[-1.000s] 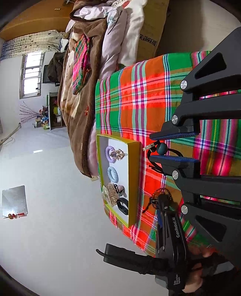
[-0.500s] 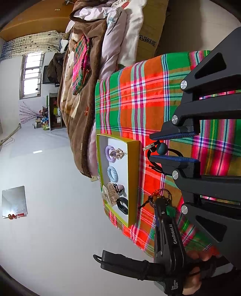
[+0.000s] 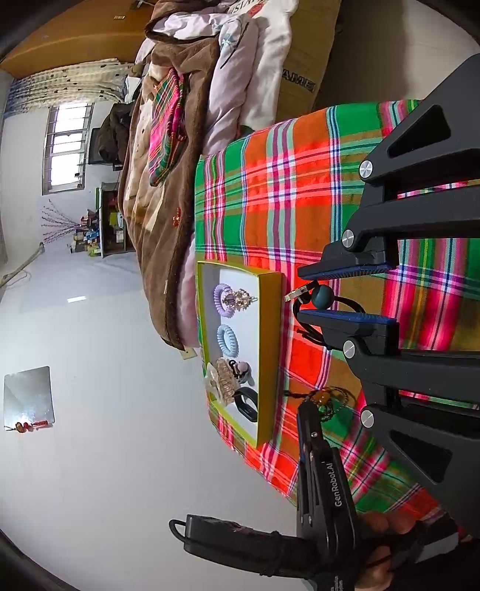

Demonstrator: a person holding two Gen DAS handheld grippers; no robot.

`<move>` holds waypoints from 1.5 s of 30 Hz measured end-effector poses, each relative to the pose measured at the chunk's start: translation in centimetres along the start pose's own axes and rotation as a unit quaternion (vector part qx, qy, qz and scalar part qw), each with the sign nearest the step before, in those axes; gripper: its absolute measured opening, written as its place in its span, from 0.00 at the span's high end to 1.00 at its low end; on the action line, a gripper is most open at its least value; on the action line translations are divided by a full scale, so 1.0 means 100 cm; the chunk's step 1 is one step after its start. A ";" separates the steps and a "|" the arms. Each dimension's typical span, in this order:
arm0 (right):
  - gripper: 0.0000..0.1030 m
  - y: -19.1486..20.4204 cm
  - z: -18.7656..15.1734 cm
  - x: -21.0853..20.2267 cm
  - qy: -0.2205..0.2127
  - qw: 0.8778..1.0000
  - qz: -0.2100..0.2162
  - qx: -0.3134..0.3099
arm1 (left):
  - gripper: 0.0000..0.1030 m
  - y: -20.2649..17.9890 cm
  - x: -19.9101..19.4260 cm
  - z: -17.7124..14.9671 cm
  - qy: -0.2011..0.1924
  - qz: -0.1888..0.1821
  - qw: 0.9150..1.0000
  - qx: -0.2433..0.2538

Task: Organize jewelry
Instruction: 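Carry the beaded bracelet and teal-bead tie into the box while both grippers hold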

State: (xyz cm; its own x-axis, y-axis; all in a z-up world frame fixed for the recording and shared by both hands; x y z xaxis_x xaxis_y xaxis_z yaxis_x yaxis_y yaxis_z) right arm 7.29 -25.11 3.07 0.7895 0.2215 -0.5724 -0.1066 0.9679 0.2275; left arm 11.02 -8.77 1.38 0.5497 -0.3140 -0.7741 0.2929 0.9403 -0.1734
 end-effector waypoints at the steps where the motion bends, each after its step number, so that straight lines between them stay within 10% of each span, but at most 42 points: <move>1: 0.84 0.001 0.001 0.000 -0.001 1.000 0.000 0.000 | 0.93 0.000 -0.002 0.002 -0.002 -0.002 1.000 0.001; 22: 0.84 0.008 0.011 0.011 0.002 1.000 -0.001 0.003 | 0.93 0.016 0.001 0.005 0.006 -0.062 0.998 -0.008; 26: 0.84 0.006 0.010 0.012 0.004 1.000 -0.001 0.005 | 0.60 0.016 0.015 0.000 0.019 -0.037 0.999 -0.013; 45: 0.84 0.007 0.008 0.013 0.004 1.000 0.004 0.008 | 0.65 0.008 0.032 -0.014 0.046 0.028 0.999 0.006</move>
State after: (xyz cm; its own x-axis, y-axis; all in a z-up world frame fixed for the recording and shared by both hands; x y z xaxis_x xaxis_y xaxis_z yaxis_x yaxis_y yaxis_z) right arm 8.67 -24.25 3.10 0.7838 0.2304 -0.5767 -0.1038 0.9642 0.2441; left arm 11.92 -8.88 -2.09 0.4918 -0.2477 -0.8347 0.2742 0.9540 -0.1216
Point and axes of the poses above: each gripper's, at about its wrist camera, not at the fingertips, and x roughly the way its jaws point, y to its left, z to its top, the point moved 1 cm from there along x, roughly the way its jaws point, and after that the axes turned 4 degrees about x, right-handed, at the moved point
